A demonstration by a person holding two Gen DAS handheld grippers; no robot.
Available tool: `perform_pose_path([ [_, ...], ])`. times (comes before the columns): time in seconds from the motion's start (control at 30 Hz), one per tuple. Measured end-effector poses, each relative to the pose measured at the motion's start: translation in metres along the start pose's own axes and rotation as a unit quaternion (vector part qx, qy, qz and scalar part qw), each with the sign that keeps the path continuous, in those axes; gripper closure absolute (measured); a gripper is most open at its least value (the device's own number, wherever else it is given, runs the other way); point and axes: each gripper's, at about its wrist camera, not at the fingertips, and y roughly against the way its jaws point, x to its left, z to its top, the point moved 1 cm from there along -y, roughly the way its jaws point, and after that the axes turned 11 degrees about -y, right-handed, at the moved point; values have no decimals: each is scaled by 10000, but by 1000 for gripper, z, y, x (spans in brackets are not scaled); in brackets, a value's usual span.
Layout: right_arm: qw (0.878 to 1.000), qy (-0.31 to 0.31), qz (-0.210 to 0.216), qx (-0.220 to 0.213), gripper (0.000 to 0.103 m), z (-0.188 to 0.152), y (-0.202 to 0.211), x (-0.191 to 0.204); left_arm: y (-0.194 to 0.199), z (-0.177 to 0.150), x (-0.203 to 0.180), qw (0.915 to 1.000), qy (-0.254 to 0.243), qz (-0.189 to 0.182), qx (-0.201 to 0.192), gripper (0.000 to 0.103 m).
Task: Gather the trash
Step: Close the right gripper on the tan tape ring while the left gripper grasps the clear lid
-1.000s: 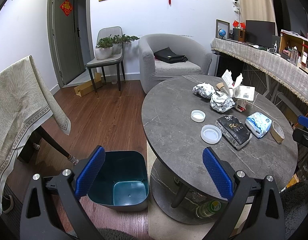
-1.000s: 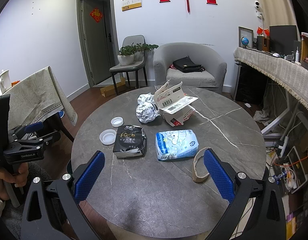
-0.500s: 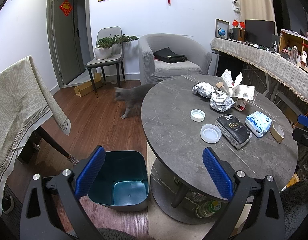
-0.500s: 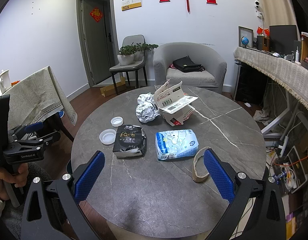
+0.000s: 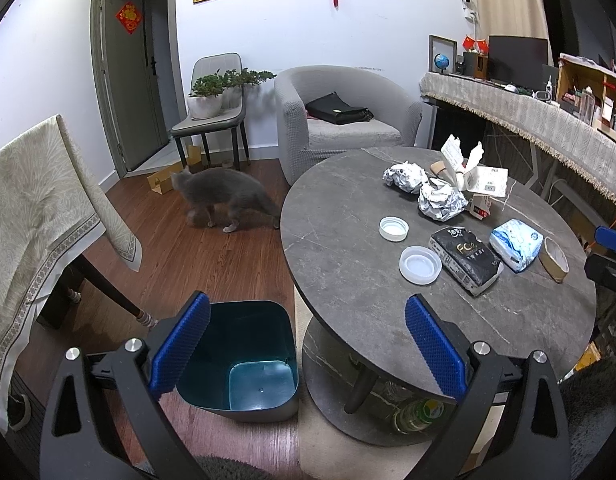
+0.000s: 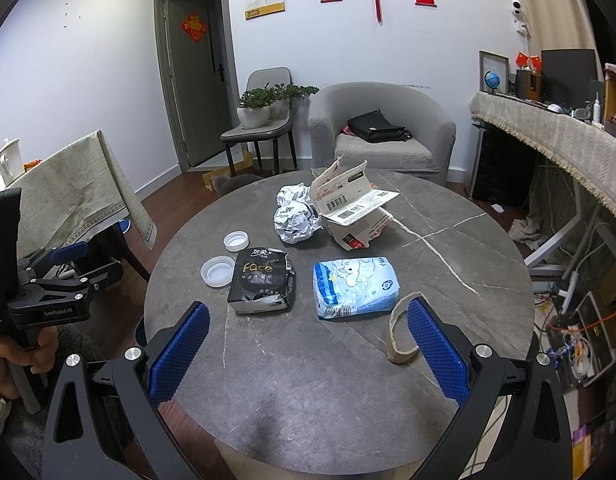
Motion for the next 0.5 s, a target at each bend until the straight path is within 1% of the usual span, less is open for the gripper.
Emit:
perform_pose_path([
  [0.17, 9999, -9, 105, -3, 3, 0, 6, -2, 3, 0, 1, 9997, 40, -251, 3, 3],
  [0.27, 10000, -4, 42, -56, 3, 5, 12, -1, 7, -1, 4, 9994, 49, -335, -59, 3],
  [0.33, 9999, 26, -56, -87, 3, 6, 13, 0, 9, -1, 5, 9988, 15, -470, -108, 4],
  [0.47, 9994, 241, -250, -1, 3, 3, 9, 2, 11, 3, 2, 9978, -81, -627, -193, 6],
  [0.5, 9993, 245, -278, 54, 3, 2, 6, 1, 10, 4, 0, 9974, -110, -674, -223, 8],
])
